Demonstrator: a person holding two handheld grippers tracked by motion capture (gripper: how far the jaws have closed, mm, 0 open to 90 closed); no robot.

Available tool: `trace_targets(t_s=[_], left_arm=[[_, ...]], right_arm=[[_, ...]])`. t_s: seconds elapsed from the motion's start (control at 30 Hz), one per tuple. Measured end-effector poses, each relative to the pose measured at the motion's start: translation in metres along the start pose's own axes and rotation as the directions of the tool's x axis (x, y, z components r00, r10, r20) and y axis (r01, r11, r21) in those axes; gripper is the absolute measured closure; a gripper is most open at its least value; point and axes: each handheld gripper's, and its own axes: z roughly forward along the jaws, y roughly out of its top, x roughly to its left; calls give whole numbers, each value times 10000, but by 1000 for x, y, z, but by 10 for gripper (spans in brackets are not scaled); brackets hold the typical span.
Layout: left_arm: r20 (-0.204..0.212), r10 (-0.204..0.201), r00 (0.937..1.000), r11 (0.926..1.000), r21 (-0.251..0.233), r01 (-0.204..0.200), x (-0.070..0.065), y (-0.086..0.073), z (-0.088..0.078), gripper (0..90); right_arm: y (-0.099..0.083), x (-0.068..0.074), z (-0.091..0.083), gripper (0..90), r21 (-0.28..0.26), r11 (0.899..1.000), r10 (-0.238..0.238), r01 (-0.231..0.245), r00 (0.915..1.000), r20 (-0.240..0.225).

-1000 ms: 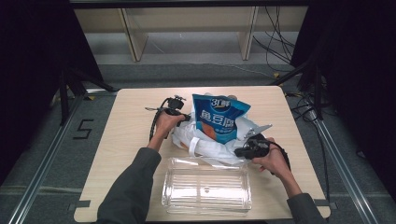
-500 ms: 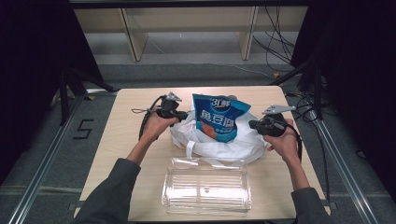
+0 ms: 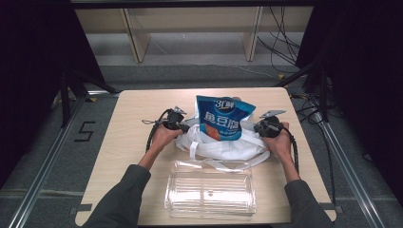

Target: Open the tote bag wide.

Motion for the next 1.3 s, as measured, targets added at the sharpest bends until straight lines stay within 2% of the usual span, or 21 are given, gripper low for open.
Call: trace_targets(t_s=[0.07,0.17,0.2,0.23,0.27,0.33,0.37,0.43,0.47,0.5,0.53,0.6,0.7,0.73,0.8,0.9,0.97,1.1,1.13,1.17,1.3], left_arm=[[-129,137,9998,9992,-371,-142,-3,1,-9,814],[213,225,9995,9952,-955,-204,-11,3,-28,786],[368,438,9984,9907,-1302,-387,-18,5,-40,786],[368,438,9984,9907,-1302,-387,-18,5,-40,791],[768,458,9960,9901,-1357,-350,-22,4,-44,791],[1047,894,9905,9896,-1220,-765,-32,0,-49,808],[1311,1191,9842,9895,-979,-1067,-36,-4,-48,818],[1417,1535,9779,9873,-632,-1458,-44,-13,-45,827],[1433,1704,9749,9851,-487,-1650,-46,-18,-42,834],[1538,1870,9702,9824,-281,-1849,-46,-21,-38,840],[1631,1887,9684,9819,-179,-1884,-45,-25,-32,845],[1451,1876,9715,9808,254,-1932,-42,-31,-21,856],[1685,1924,9668,9781,474,-2029,-34,-35,-11,888],[1736,1755,9691,9813,477,-1862,-34,-35,-11,888],[1670,2078,9638,9742,530,-2193,-34,-34,-11,889],[1661,2043,9647,9744,600,-2167,-35,-34,-11,889],[1577,2013,9667,9752,605,-2130,-35,-33,-11,890],[1546,2001,9675,9761,542,-2105,-35,-33,-9,892],[1566,1836,9704,9794,548,-1942,-35,-33,-9,892],[1540,1841,9708,9794,543,-1944,-35,-33,-9,892],[1652,1660,9722,9834,455,-1757,-34,-32,-12,877]], right_arm=[[5,3,-12,876,-491,9988,12,-12,10000,-1],[13,11,-37,869,-1207,9917,-494,451,9983,-324],[15,26,-53,864,-1530,9874,-522,412,9963,-686],[15,33,-59,865,-1489,9878,-625,457,9920,-1101],[15,33,-59,865,-1489,9878,-625,457,9920,-1101],[12,48,-66,865,-1347,9903,-562,333,9838,-1702],[3,55,-61,876,-738,9946,-838,725,9829,-1638],[-3,56,-55,885,-793,9936,-931,810,9820,-1644],[-9,61,-53,894,-228,9992,-376,340,9822,-1841],[-14,59,-48,900,-7,9974,-705,716,9798,-1872],[-24,62,-37,900,166,9983,-520,565,9780,-2019],[-26,62,-35,900,240,9986,-414,475,9763,-2125],[-27,61,-33,900,209,9993,-263,315,9758,-2171],[-29,63,-32,900,287,9974,-593,660,9794,-1932],[-29,65,-31,900,352,9964,-690,768,9802,-1854],[-29,67,-30,900,386,9968,-617,695,9826,-1749],[-28,63,-28,900,177,9946,-977,1020,9813,-1658],[-24,62,-25,900,275,9969,-687,738,9858,-1530],[-23,64,-27,900,598,9971,-357,460,9860,-1629],[-23,61,-26,900,472,9964,-624,706,9855,-1578],[-24,60,-25,900,273,9992,-241,293,9841,-1762]])
